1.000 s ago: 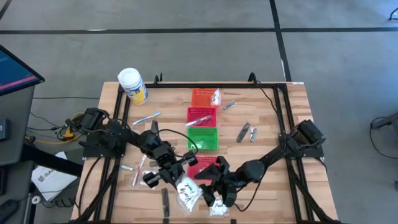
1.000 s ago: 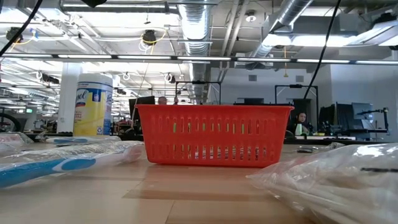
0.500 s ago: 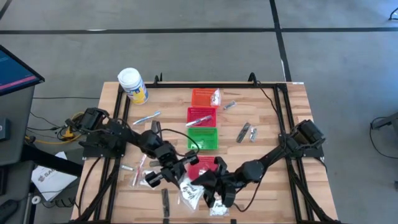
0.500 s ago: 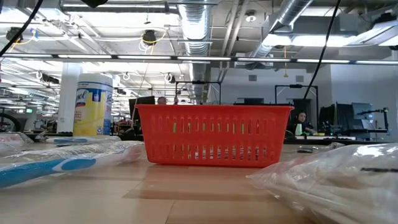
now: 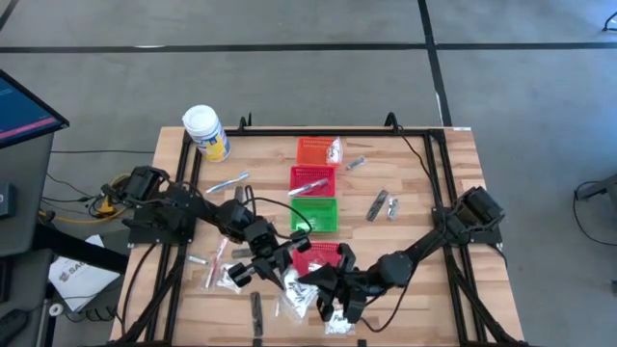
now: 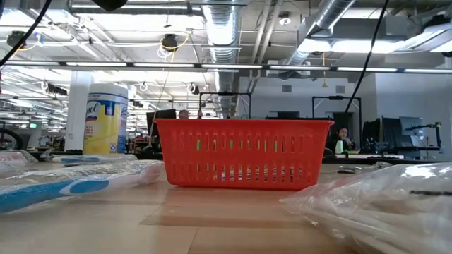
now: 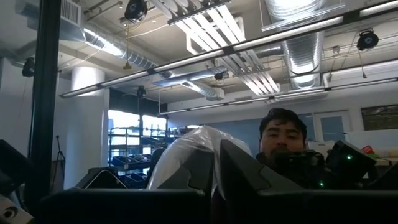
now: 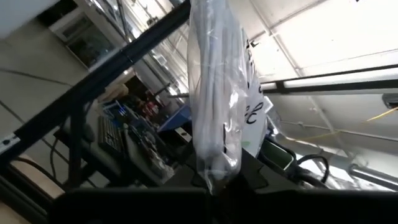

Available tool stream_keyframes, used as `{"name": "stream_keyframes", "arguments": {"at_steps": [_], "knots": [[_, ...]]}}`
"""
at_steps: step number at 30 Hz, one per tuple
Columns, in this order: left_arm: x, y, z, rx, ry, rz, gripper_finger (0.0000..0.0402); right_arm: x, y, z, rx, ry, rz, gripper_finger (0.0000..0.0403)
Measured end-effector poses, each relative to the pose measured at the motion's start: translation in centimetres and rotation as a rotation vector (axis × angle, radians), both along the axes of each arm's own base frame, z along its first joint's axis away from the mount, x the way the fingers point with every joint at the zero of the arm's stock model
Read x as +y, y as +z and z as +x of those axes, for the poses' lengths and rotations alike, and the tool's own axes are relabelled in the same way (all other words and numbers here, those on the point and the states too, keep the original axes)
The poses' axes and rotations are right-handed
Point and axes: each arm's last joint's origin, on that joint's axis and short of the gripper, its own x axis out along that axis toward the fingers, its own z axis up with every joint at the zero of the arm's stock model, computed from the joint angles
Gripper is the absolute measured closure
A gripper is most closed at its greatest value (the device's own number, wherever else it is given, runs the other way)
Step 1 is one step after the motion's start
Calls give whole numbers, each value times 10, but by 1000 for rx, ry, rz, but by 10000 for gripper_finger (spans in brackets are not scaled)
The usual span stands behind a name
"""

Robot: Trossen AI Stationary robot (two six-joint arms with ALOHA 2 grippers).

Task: Pick & Place Travel size toiletries
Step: Put the transparent cotton pack into the orange basket

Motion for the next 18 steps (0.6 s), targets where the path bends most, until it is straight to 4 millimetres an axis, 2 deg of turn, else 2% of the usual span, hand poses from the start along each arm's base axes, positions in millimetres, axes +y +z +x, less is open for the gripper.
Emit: {"name": "stream_keyframes", "arguments": {"at_steps": [5, 8, 12, 18], "knots": [[7, 1, 1, 7, -6, 11, 324, 6, 3, -9, -5, -110, 6, 386], [14, 4, -7, -12, 1, 22, 294, 11, 4, -14, 4, -123, -8, 392], [25, 5, -28, -38, 39, 41, 258, 16, 5, -17, 10, -114, -9, 396], [42, 1, -74, -84, 200, 14, 221, 14, 4, -16, 20, -118, 38, 392]]}}
